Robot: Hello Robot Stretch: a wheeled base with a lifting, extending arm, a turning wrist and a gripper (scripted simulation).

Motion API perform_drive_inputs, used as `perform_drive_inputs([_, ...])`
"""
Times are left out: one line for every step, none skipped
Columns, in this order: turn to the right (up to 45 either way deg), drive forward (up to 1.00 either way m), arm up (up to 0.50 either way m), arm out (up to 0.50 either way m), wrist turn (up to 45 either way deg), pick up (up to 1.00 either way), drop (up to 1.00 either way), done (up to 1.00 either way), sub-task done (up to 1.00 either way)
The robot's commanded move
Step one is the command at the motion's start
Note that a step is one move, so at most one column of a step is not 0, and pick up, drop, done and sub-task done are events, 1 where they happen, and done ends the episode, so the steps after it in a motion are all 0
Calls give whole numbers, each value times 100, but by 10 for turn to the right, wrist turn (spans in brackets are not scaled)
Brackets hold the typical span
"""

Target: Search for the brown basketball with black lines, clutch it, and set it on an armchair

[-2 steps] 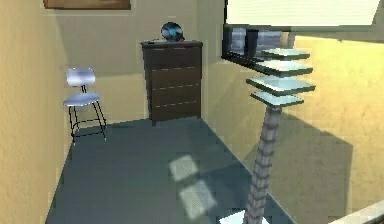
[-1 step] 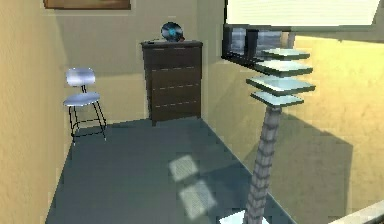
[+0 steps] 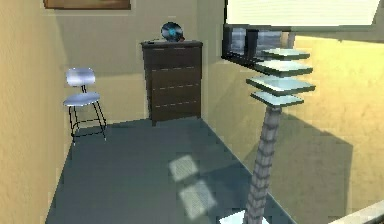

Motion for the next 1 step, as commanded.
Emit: perform_drive_inputs([0, 0, 0, 0, 0, 0, 100, 0, 0])
